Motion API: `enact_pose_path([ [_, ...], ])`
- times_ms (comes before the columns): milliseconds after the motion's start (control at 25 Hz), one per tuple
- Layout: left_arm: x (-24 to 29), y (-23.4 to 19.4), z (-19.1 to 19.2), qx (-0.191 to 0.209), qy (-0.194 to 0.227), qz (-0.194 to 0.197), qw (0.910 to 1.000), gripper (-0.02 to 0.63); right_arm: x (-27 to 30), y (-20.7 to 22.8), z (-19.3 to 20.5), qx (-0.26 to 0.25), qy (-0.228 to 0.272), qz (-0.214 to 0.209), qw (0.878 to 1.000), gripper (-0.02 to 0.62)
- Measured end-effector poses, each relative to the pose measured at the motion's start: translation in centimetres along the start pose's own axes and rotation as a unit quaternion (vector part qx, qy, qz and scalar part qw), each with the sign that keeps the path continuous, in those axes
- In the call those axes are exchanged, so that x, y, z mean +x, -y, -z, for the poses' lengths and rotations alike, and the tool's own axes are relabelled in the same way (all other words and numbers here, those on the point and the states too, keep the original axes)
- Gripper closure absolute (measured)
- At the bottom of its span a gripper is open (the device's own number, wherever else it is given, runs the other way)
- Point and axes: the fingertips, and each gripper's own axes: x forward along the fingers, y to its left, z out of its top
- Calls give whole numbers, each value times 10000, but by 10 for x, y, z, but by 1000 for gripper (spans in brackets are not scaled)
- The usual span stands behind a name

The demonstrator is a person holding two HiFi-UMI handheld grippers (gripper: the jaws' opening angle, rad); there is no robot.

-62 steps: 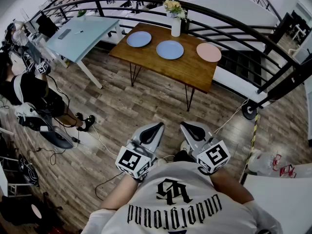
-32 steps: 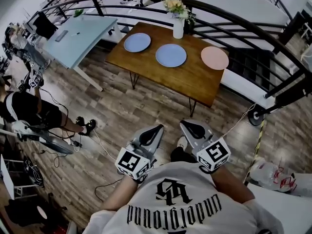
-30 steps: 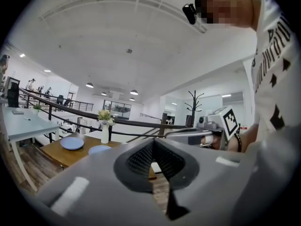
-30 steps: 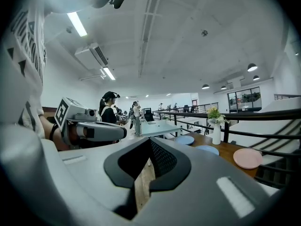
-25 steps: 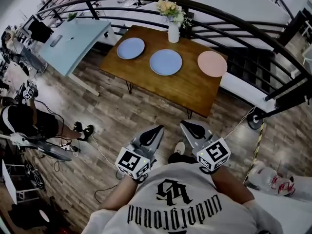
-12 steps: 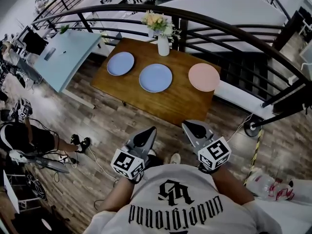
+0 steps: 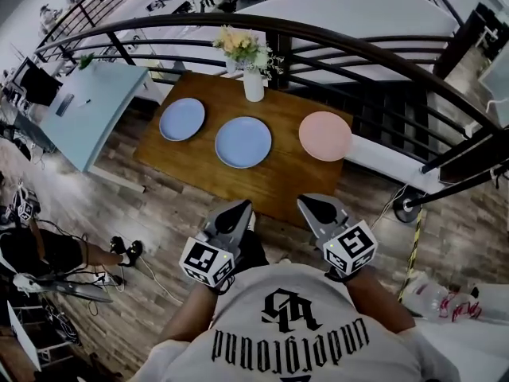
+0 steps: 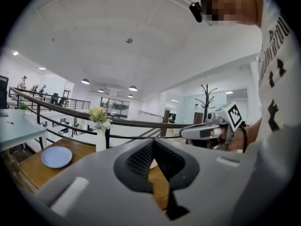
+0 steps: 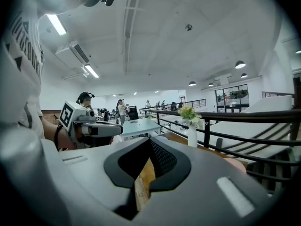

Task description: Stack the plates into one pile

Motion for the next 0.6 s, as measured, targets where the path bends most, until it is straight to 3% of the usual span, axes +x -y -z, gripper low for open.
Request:
enact_pose_path([
  [440, 68, -85, -5, -17, -204, 426, 9989, 560, 82, 60, -7, 239, -158, 412, 9987, 595],
  [600, 91, -122, -7, -232, -215, 486, 9983, 560, 119, 79, -7, 309, -255, 481, 9980, 595],
])
